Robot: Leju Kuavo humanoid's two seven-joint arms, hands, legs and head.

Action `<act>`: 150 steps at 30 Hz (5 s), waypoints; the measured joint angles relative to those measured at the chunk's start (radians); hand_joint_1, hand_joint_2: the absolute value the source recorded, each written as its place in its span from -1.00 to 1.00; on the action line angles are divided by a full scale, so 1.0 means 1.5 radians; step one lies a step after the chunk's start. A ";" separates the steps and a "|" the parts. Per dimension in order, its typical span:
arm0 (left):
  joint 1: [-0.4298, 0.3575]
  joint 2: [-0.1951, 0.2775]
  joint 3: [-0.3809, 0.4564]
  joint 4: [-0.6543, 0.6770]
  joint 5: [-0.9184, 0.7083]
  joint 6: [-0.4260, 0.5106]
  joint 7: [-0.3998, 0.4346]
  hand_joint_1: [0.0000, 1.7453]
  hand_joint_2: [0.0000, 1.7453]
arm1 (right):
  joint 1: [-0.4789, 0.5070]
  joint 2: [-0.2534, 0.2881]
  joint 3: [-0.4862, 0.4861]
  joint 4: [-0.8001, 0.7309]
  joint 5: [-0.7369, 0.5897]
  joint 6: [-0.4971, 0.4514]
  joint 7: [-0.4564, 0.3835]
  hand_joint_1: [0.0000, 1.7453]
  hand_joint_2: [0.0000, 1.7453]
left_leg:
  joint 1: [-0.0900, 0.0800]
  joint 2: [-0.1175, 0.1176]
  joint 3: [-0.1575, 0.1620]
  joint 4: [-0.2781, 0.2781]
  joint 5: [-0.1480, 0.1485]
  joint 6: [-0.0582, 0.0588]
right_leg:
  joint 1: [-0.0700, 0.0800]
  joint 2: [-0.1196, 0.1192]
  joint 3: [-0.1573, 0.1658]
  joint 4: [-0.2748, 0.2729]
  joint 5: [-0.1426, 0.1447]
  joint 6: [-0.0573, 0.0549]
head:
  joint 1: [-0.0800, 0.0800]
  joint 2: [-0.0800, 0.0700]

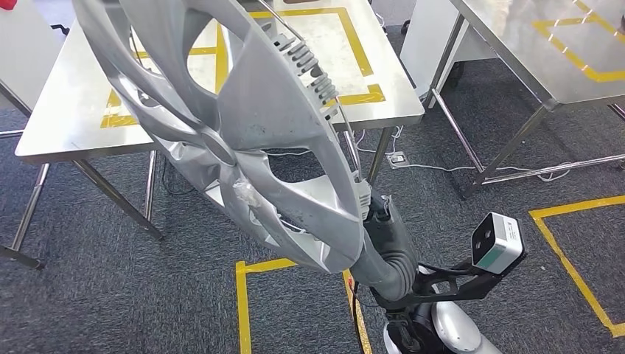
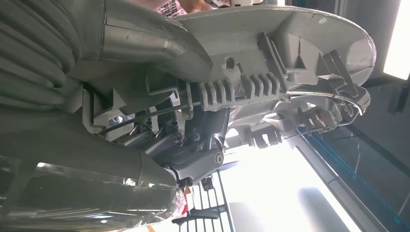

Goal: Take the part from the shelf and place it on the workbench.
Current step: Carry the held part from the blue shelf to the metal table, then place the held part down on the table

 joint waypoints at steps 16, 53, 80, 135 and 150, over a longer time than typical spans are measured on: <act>0.000 0.001 0.000 0.000 0.000 0.000 0.000 -1.00 1.00 | 0.005 0.000 0.000 0.006 0.000 0.002 0.000 1.00 1.00 | -0.001 0.003 0.050 -0.014 -0.027 0.013 | 0.000 0.003 -0.050 0.047 0.032 -0.003 | 0.016 0.000; -0.001 -0.012 0.000 -0.001 -0.001 -0.001 0.002 -1.00 1.00 | 0.006 0.005 -0.002 0.015 0.000 0.004 -0.004 1.00 1.00 | 0.005 0.008 0.053 -0.014 -0.042 -0.005 | 0.028 0.006 -0.053 0.017 0.053 -0.064 | 0.023 0.000; -0.001 -0.001 0.000 0.000 -0.004 0.000 0.005 -1.00 1.00 | 0.009 0.008 -0.001 0.016 0.000 0.004 -0.004 1.00 1.00 | 0.008 -0.001 0.029 0.025 -0.044 -0.006 | 0.008 0.004 -0.073 0.081 0.028 -0.036 | 0.032 0.000; 0.000 0.051 0.000 -0.002 0.018 0.034 -0.016 -1.00 1.00 | 0.065 0.000 -0.037 -0.007 -0.030 0.044 -0.066 1.00 1.00 | 0.021 0.004 0.014 0.011 -0.022 -0.003 | -0.002 0.003 -0.074 0.174 -0.085 0.008 | 0.015 0.000; 0.000 0.049 0.000 -0.002 0.018 0.026 -0.026 -1.00 1.00 | 0.070 0.000 -0.047 -0.006 -0.027 0.046 -0.069 1.00 1.00 | 0.012 -0.002 0.049 0.003 -0.054 -0.011 | -0.009 0.004 -0.056 0.029 0.025 0.011 | 0.016 0.000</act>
